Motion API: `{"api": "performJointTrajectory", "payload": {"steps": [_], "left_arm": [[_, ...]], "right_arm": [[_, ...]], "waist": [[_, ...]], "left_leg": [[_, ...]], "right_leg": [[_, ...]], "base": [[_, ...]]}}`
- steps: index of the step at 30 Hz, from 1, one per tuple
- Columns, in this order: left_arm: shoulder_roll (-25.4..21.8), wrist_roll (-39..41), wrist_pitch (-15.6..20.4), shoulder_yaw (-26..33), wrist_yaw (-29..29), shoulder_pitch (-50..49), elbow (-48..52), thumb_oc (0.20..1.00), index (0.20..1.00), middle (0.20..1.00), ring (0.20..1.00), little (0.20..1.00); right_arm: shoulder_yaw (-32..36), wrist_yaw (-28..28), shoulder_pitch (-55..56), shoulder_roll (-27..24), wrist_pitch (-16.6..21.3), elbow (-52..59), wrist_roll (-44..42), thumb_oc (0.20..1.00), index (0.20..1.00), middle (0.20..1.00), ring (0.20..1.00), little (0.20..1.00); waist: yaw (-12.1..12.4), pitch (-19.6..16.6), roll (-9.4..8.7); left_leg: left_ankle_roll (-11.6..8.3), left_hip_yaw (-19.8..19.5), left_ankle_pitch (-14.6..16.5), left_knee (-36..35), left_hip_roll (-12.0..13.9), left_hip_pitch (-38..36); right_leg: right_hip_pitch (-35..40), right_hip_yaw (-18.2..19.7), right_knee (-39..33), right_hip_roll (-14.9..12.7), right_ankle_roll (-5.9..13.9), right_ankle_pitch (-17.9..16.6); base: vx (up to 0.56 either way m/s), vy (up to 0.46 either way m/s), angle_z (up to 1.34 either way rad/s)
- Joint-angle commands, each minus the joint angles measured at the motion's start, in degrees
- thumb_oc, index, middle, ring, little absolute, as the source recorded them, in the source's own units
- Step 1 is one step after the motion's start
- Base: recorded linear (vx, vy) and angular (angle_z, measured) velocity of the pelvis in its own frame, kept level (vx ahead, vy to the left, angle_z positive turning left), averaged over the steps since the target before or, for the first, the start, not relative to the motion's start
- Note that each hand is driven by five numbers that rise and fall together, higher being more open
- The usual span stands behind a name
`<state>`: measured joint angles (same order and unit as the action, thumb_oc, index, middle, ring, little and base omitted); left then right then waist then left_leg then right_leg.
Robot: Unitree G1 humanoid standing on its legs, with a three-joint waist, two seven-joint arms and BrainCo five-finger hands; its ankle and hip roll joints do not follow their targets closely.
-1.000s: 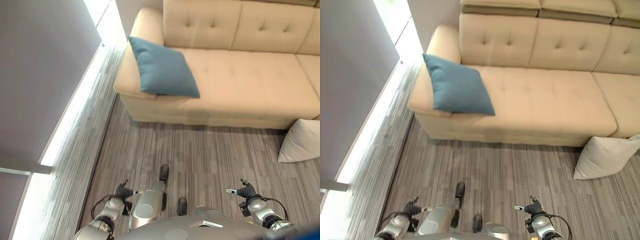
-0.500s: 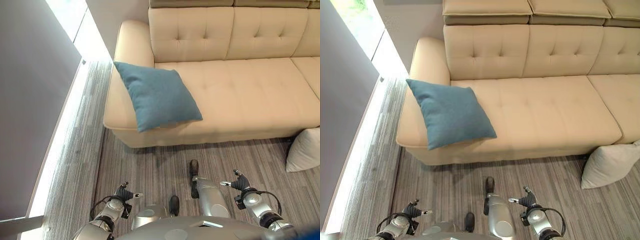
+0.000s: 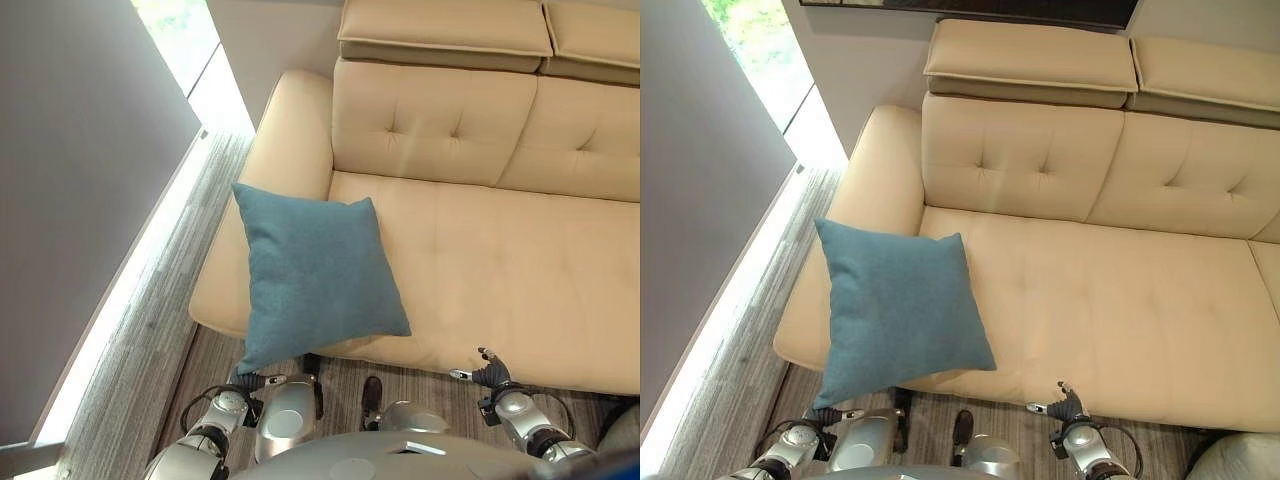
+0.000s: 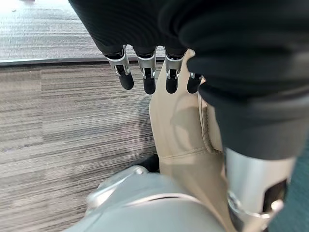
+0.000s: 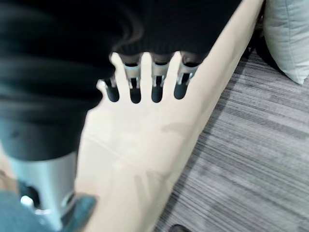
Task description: Pick up all the scattered cushions and arrange them neatly on the sofa.
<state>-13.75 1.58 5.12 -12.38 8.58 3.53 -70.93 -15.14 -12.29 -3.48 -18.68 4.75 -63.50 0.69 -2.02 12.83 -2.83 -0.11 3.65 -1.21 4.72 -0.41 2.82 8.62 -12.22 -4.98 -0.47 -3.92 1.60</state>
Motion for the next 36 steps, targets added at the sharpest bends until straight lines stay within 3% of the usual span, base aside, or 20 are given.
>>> {"api": "performJointTrajectory", "payload": {"steps": [1, 5, 10, 18, 22, 30, 36], "left_arm": [[-0.7, 0.4, 0.1, -0.8, 0.1, 0.2, 0.4, 1.0, 1.0, 1.0, 1.0, 1.0], [-1.2, 1.0, 0.3, 0.0, 0.5, -0.1, 0.8, 1.0, 1.0, 1.0, 1.0, 1.0], [-2.4, 3.1, 1.6, 2.9, 5.0, -1.0, 5.8, 1.0, 1.0, 1.0, 1.0, 1.0], [-2.9, 13.8, 6.2, 4.4, 8.3, -2.5, 32.2, 1.0, 1.0, 1.0, 1.0, 1.0], [-2.4, 15.1, 7.7, 2.2, 10.4, 1.1, 38.7, 1.0, 1.0, 1.0, 1.0, 1.0], [-2.1, 14.5, 8.4, -3.1, 11.3, 6.4, 41.5, 1.0, 1.0, 1.0, 1.0, 1.0], [-2.9, 10.9, 7.9, -7.9, 11.9, 13.3, 37.6, 1.0, 1.0, 1.0, 1.0, 1.0]], "right_arm": [[0.9, -0.9, 0.6, -1.6, 1.0, 2.5, -1.4, 1.0, 1.0, 1.0, 1.0, 1.0], [0.9, -1.2, 0.2, -1.6, 1.0, 2.8, -1.0, 1.0, 1.0, 1.0, 1.0, 1.0], [2.6, -3.4, -1.0, -2.3, 1.8, 5.9, -1.5, 1.0, 1.0, 1.0, 1.0, 1.0], [5.5, -7.2, -3.3, -3.6, 2.9, 11.1, -4.2, 1.0, 1.0, 1.0, 1.0, 1.0], [5.4, -9.2, -6.0, -3.9, 3.6, 12.3, -6.3, 1.0, 1.0, 1.0, 1.0, 1.0], [5.4, -11.0, -9.1, -3.8, 5.2, 13.6, -12.0, 1.0, 1.0, 1.0, 1.0, 1.0], [4.2, -11.1, -15.0, -4.1, 7.3, 14.2, -18.0, 1.0, 1.0, 1.0, 1.0, 1.0]], "waist": [[2.0, -1.7, -0.82], [2.6, -2.7, -0.61], [3.8, -3.7, -0.4], [4.0, -2.1, 0.22], [3.3, 0.1, 0.84], [2.0, 1.8, 1.55], [1.4, 3.5, 2.45]], "left_leg": [[1.02, -3.1, 8.1, 2.0, -1.4, -1.5], [1.86, -3.4, 8.3, -0.1, -2.1, -3.5], [2.45, -3.5, 8.1, -3.6, -2.5, -5.8], [1.95, -4.2, 6.6, -6.4, -2.0, -4.7], [1.39, -4.5, 5.5, -6.3, -1.6, -0.9], [0.82, -4.1, 4.0, -5.1, -1.5, 6.3], [0.41, -3.4, 3.2, -2.1, -1.2, 14.0]], "right_leg": [[-6.8, 5.7, 6.9, -2.3, 5.62, 1.6], [-6.1, 6.0, 6.6, -2.9, 6.31, 1.5], [-5.1, 6.0, 5.0, -3.4, 7.35, 1.0], [-6.3, 4.8, 2.7, -3.4, 7.81, 0.1], [-10.1, 4.2, 2.9, -3.3, 7.62, -0.7], [-17.5, 4.0, 4.6, -3.4, 7.32, -1.6], [-25.6, 4.6, 8.1, -4.1, 6.88, -2.2]], "base": [[0.14, 0.112, 0.23], [0.1, 0.074, 0.14], [0.07, 0.02, 0.0], [-0.03, -0.049, 0.03], [-0.15, -0.062, 0.17], [-0.13, -0.036, 0.0], [-0.1, -0.023, -0.07]]}}
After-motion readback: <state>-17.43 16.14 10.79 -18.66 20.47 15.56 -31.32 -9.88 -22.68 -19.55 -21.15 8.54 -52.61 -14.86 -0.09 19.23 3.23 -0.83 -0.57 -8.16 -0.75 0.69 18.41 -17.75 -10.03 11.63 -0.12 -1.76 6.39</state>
